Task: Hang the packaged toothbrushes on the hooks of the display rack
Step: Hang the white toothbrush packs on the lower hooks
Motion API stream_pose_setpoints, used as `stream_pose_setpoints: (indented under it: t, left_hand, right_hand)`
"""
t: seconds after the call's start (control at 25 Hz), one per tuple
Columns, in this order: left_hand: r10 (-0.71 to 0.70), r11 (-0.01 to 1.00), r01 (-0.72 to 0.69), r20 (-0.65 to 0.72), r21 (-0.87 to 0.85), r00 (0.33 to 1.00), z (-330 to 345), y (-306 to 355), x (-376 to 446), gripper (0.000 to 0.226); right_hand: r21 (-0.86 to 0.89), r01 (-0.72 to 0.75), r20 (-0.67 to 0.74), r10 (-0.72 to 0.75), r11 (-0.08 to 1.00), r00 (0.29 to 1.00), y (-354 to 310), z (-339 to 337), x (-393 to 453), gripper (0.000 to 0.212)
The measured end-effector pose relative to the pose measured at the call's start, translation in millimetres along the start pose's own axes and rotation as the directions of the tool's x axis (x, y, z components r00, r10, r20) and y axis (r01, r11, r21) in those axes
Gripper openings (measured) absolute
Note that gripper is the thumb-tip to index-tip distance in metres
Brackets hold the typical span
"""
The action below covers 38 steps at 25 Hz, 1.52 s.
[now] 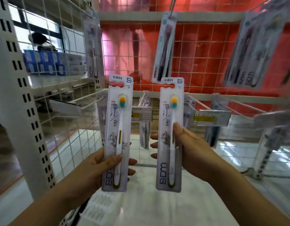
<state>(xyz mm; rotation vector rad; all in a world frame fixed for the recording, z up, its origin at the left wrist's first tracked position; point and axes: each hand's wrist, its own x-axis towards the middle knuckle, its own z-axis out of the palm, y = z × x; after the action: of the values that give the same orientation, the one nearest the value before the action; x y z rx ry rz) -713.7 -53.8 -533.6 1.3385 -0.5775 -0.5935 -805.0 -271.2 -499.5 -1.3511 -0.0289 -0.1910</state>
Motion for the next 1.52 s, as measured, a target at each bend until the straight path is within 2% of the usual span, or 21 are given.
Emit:
stream_pose_setpoints:
  t: [0.16, 0.2, 0.24, 0.32, 0.4, 0.56, 0.76, 0.96, 1.12, 1.36, 1.52]
  left_hand:
    - [-0.107, 0.993, 0.108, 0.022, -0.04, 0.994, 1, -21, 2, 0.051]
    - [-0.134, 0.99, 0.135, 0.027, -0.05, 0.991, 0, -28, 1, 0.053]
    - [-0.158, 0.984, 0.16, 0.031, -0.071, 0.987, -2, -35, 1, 0.061]
    - [-0.21, 0.971, 0.209, 0.003, -0.118, 0.978, -8, -50, 1, 0.093]
    - [-0.256, 0.957, 0.253, -0.006, -0.142, 0.967, -14, -68, 6, 0.103]
    - [-0.32, 0.939, 0.321, 0.026, -0.127, 0.947, -20, -96, 18, 0.1]
    - [-0.361, 0.92, 0.367, 0.063, -0.136, 0.93, -16, -114, 40, 0.084]
    - [-0.342, 0.934, 0.346, 0.052, -0.093, 0.938, 1, -120, 68, 0.038]
    - [-0.306, 0.952, 0.306, 0.025, 0.005, 0.952, 13, -122, 96, 0.034]
    - [-0.185, 0.981, 0.183, 0.025, 0.068, 0.982, 16, -112, 138, 0.042]
    - [-0.115, 0.992, 0.113, 0.044, 0.057, 0.992, 13, -101, 159, 0.033]
  right_hand:
    - [-0.083, -0.025, 0.0, 0.026, 0.996, 1.0, 18, -3, -3, 0.033]
    - [-0.11, -0.038, -0.004, 0.038, 0.993, 0.999, 26, -5, -5, 0.033]
    - [-0.127, -0.048, -0.009, 0.047, 0.991, 0.999, 33, -7, -7, 0.032]
    - [-0.117, -0.063, -0.036, 0.059, 0.991, 0.998, 47, -14, -11, 0.034]
    - [-0.08, -0.095, -0.071, 0.089, 0.992, 0.993, 60, -24, -15, 0.037]
    - [-0.016, -0.174, -0.141, 0.17, 0.985, 0.975, 87, -42, -17, 0.041]
    - [0.021, -0.195, -0.164, 0.196, 0.98, 0.967, 102, -55, -8, 0.041]
    - [0.005, -0.231, -0.197, 0.228, 0.973, 0.954, 115, -68, 9, 0.037]
    - [0.031, -0.239, -0.234, 0.239, 0.971, 0.942, 127, -85, 23, 0.032]
    - [0.049, -0.247, -0.211, 0.252, 0.968, 0.944, 142, -105, 35, 0.032]
    - [0.051, -0.233, -0.183, 0.239, 0.971, 0.954, 150, -109, 40, 0.032]
